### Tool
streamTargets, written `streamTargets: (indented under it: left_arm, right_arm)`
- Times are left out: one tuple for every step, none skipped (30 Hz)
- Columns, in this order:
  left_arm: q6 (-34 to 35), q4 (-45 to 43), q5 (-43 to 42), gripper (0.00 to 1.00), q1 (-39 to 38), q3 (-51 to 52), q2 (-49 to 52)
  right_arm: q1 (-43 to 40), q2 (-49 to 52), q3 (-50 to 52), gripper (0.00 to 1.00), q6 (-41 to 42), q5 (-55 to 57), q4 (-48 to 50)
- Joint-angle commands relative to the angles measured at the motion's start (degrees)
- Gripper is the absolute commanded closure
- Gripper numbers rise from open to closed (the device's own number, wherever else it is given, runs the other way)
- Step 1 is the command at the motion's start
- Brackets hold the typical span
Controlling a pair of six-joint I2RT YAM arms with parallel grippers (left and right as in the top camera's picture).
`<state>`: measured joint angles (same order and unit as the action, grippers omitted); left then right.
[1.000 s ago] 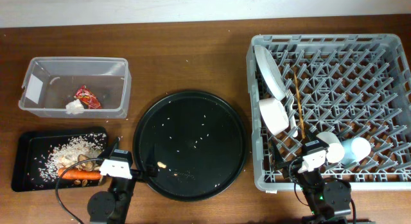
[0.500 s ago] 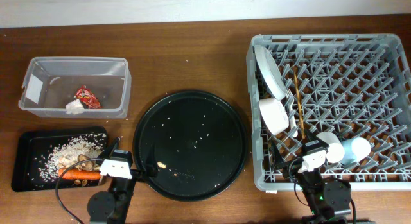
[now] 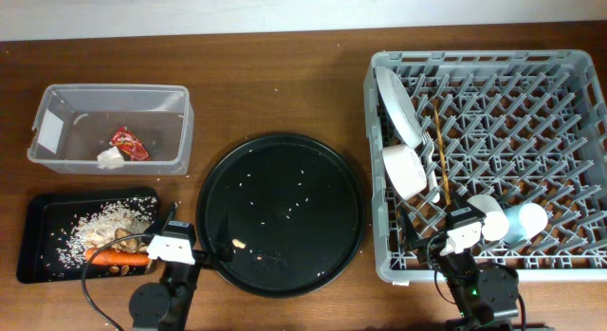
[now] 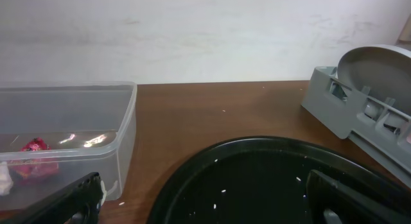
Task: Sort waste into correct bins and load items into the dishwasher rack
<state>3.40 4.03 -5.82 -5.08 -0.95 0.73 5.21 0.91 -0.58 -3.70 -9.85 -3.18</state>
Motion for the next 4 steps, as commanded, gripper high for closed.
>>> streamTargets:
  left_arm:
    - [-0.90,-0.07,-0.44,0.00,-0.28,0.46,-0.39]
    - [-0.90,-0.07,-0.44,0.00,-0.28,0.46,-0.39]
    - [-0.90,-0.07,-0.44,0.00,-0.28,0.46,-0.39]
    - [-0.90,-0.07,-0.44,0.00,-0.28,0.46,-0.39]
  right_arm:
    - [-0.37,-0.50,0.26,0.01,-0.37,-0.48,-0.31]
    - [-0.37,-0.50,0.26,0.02,-0.37,-0.48,-0.31]
    - [-0.37,-0.50,0.26,0.02,-0.37,-0.48,-0.31]
    - [-0.37,-0.50,0.26,0.02,-0.37,-0.48,-0.31]
